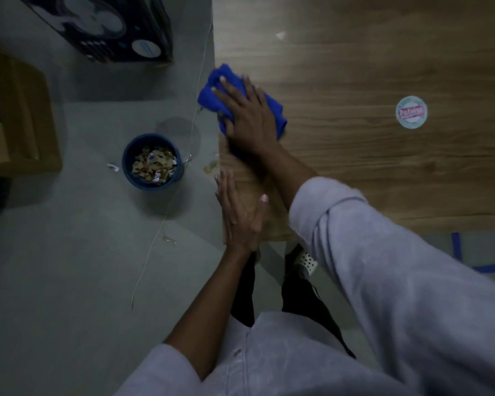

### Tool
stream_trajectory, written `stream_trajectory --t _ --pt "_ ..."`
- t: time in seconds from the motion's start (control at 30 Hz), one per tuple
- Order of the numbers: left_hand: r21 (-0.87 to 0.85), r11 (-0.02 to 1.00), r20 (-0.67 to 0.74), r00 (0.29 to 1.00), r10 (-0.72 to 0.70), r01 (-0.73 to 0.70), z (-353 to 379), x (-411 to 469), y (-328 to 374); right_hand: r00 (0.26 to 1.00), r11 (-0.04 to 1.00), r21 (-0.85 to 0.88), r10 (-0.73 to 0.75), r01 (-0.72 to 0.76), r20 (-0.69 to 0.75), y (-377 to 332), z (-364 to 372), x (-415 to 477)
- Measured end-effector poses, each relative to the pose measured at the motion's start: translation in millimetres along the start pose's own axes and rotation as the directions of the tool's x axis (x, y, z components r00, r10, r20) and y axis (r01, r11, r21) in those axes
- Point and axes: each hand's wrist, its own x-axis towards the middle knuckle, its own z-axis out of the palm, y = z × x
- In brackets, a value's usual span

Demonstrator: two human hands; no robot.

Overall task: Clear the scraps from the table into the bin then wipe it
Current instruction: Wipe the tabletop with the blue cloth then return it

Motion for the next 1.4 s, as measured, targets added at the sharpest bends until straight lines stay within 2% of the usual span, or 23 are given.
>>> stream_trajectory --t 0.07,0.17,0.23,0.3,0.43,0.6,0.73,0.83,0.9,1.0,1.1,1.23,1.33,1.4 --pt "-0.002 1.0 0.006 1.0 0.002 -0.002 0 2 0 1.0 1.0 -0.005 0.009 -0.009 -0.007 8 -2 25" --pt "-0.077 0.996 -0.016 0.998 -0.054 0.053 -5 13 3 0.999 1.0 0.019 0.012 -0.011 -0.045 6 0 11" --pt "-0.173 0.979 -0.038 0.992 -0.119 0.111 -9 23 10 0.998 0.998 0.054 -0.026 0.029 -0.059 2 2 -27" --pt "-0.266 0.952 -0.079 0.98 -0.18 0.154 -11 38 16 0.996 0.993 0.082 -0.085 0.086 -0.014 1 3 -78" --pt "-0.258 0.951 -0.134 0.968 -0.211 0.171 -9 79 33 0.995 0.991 0.094 -0.099 0.098 0.007 1 1 -148" --pt "-0.248 0.954 -0.15 0.966 -0.208 0.167 -3 143 47 1.0 0.995 0.102 -0.009 0.012 -0.03 5 0 -89" --pt "-0.189 0.978 -0.243 0.96 -0.137 0.092 -2 192 46 0.998 0.997 0.071 -0.04 0.043 -0.045 22 1 2" --pt "-0.171 0.981 -0.318 0.937 -0.145 0.093 6 222 50 0.996 0.995 0.064 -0.078 0.081 -0.043 38 -6 66" --pt "-0.087 0.991 -0.342 0.931 -0.128 0.104 16 250 56 0.996 0.996 0.061 -0.06 0.064 -0.066 51 -10 111" --pt "0.028 0.999 -0.311 0.951 -0.007 0.016 22 302 66 0.997 0.993 0.108 -0.037 0.044 -0.069 66 -18 170" --pt "0.06 0.996 -0.326 0.943 0.076 -0.059 28 346 74 0.998 0.991 0.128 -0.032 0.039 -0.061 76 -25 213" --pt "0.089 0.994 -0.418 0.903 0.098 -0.067 36 351 79 0.997 0.996 0.069 -0.057 0.061 -0.06 72 -18 209" --pt "0.149 0.978 -0.492 0.847 0.203 -0.148 33 341 76 0.995 0.985 0.138 -0.099 0.101 -0.023 71 -14 171" --pt "0.236 0.956 -0.482 0.834 0.27 -0.173 31 340 78 0.989 0.979 0.144 -0.147 0.144 0.009 78 -15 156"
